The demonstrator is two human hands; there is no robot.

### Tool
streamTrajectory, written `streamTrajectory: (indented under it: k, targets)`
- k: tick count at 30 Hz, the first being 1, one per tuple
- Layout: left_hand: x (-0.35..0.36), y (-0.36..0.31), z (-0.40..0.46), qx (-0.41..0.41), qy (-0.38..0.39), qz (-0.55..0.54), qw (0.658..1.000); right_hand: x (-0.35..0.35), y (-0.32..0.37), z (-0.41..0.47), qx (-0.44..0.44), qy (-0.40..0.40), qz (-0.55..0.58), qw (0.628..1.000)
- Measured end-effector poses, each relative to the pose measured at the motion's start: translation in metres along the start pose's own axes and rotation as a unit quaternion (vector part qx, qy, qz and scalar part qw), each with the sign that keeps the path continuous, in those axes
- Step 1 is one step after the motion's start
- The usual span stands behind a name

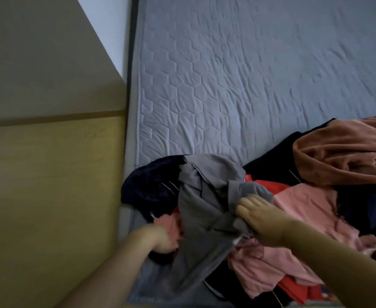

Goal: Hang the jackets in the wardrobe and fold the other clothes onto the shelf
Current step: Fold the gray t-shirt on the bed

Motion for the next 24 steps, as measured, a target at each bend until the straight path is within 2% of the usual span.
streamTrajectory:
  k: [2, 3, 5, 6, 8, 9, 10, 11, 12, 14, 16, 17, 19, 20, 22, 24]
  targets:
    - [-0.041, -0.009, 0.009, 0.001, -0.209, -0.109, 0.972, 0.012, -0.033, -0.019, 0.168, 0.09, 0.112, 0.975]
    - [-0.06, -0.018, 0.017, 0.015, -0.275, -0.161, 0.948, 0.015, -0.05, -0.026, 0.263, 0.115, 0.198, 0.937]
    - [-0.091, -0.038, 0.039, 0.043, -0.334, -0.255, 0.907, 0.03, -0.073, -0.035, 0.382, 0.149, 0.318, 0.855]
    - [-0.101, -0.05, 0.053, 0.05, -0.334, -0.261, 0.904, 0.037, -0.078, -0.036, 0.409, 0.168, 0.348, 0.827]
    - [-0.114, -0.072, 0.082, 0.06, -0.316, -0.146, 0.936, 0.047, -0.083, -0.037, 0.452, 0.225, 0.412, 0.759]
    - [-0.116, -0.08, 0.093, 0.072, -0.32, -0.057, 0.943, 0.049, -0.083, -0.039, 0.478, 0.269, 0.421, 0.722]
    - [-0.119, -0.089, 0.1, 0.094, -0.34, 0.023, 0.936, 0.046, -0.085, -0.04, 0.495, 0.314, 0.394, 0.708]
    - [-0.123, -0.098, 0.102, 0.126, -0.368, 0.059, 0.919, 0.042, -0.09, -0.038, 0.498, 0.343, 0.332, 0.724]
    - [-0.126, -0.105, 0.102, 0.168, -0.396, 0.042, 0.902, 0.036, -0.095, -0.034, 0.494, 0.34, 0.261, 0.756]
    - [-0.134, -0.11, 0.088, 0.223, -0.419, -0.117, 0.873, 0.03, -0.09, -0.024, 0.461, 0.298, 0.128, 0.826]
    - [-0.143, -0.105, 0.064, 0.245, -0.428, -0.268, 0.827, 0.033, -0.071, -0.014, 0.436, 0.243, 0.083, 0.863]
    - [-0.148, -0.102, 0.051, 0.251, -0.439, -0.295, 0.811, 0.036, -0.061, -0.009, 0.424, 0.212, 0.074, 0.878]
    - [-0.159, -0.099, 0.027, 0.248, -0.421, -0.31, 0.816, 0.035, -0.048, -0.001, 0.404, 0.107, 0.048, 0.907]
    - [-0.168, -0.096, 0.017, 0.231, -0.415, -0.294, 0.83, 0.029, -0.049, 0.002, 0.404, 0.06, 0.05, 0.911]
    - [-0.197, -0.087, -0.004, 0.175, -0.47, -0.207, 0.84, 0.01, -0.061, 0.004, 0.444, -0.01, 0.118, 0.888]
    - [-0.234, -0.072, -0.03, 0.123, -0.543, -0.187, 0.81, -0.021, -0.084, 0.003, 0.497, -0.056, 0.218, 0.838]
Point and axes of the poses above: each hand's wrist, its own z-axis towards the middle knuckle, its own x-axis out of the palm, y = z × x, the point moved 4 cm from there along z, towards the middle knuckle, and after that the axes turned 8 degrees about x, right-handed, at the moved point
